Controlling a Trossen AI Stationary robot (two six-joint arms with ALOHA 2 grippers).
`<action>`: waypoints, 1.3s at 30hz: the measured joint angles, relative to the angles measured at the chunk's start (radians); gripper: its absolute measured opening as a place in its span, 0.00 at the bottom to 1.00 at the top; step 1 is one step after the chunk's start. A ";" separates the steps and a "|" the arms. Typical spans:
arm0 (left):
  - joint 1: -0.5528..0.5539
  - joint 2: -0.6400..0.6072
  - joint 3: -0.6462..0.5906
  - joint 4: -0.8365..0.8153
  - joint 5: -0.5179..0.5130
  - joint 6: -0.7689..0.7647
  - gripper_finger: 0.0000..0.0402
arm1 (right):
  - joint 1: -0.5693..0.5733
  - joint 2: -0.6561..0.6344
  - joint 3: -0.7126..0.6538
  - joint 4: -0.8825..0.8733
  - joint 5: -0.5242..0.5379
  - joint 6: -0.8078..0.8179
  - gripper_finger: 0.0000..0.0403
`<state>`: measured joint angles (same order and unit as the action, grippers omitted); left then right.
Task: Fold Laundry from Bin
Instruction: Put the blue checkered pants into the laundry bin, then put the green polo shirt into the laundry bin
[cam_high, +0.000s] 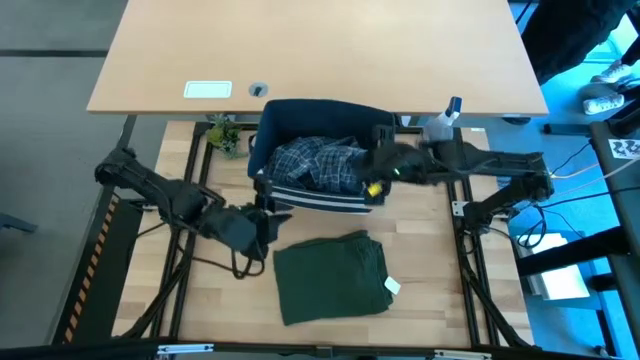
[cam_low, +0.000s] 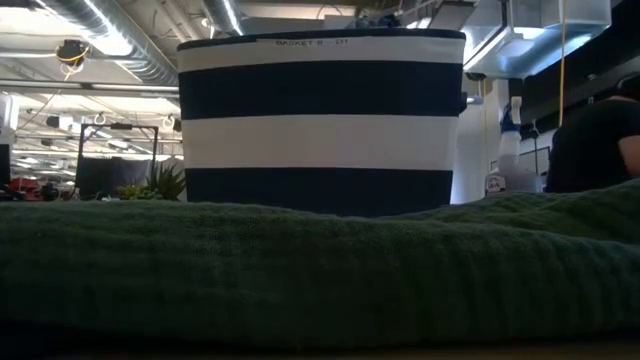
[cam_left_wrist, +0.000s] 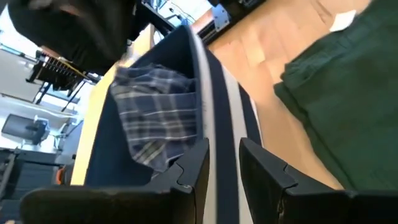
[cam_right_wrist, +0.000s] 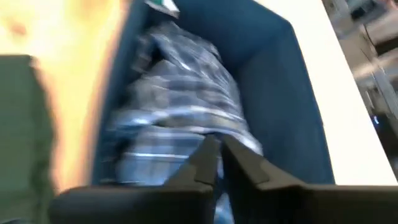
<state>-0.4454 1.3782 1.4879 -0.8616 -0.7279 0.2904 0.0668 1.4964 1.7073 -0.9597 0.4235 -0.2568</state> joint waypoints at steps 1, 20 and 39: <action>-0.007 0.013 0.000 0.002 -0.008 -0.001 0.20 | -0.017 0.003 0.000 0.007 0.002 -0.007 0.07; -0.218 0.037 0.000 -0.028 -0.231 -0.131 0.03 | -0.337 0.345 -0.001 0.020 -0.425 -0.065 0.00; -0.223 0.035 0.000 -0.028 -0.233 -0.126 0.01 | -0.300 0.250 0.223 -0.106 -0.404 -0.016 0.01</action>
<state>-0.6682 1.4129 1.4879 -0.8900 -0.9609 0.1642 -0.2329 1.7466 1.9298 -1.0659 0.0196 -0.2731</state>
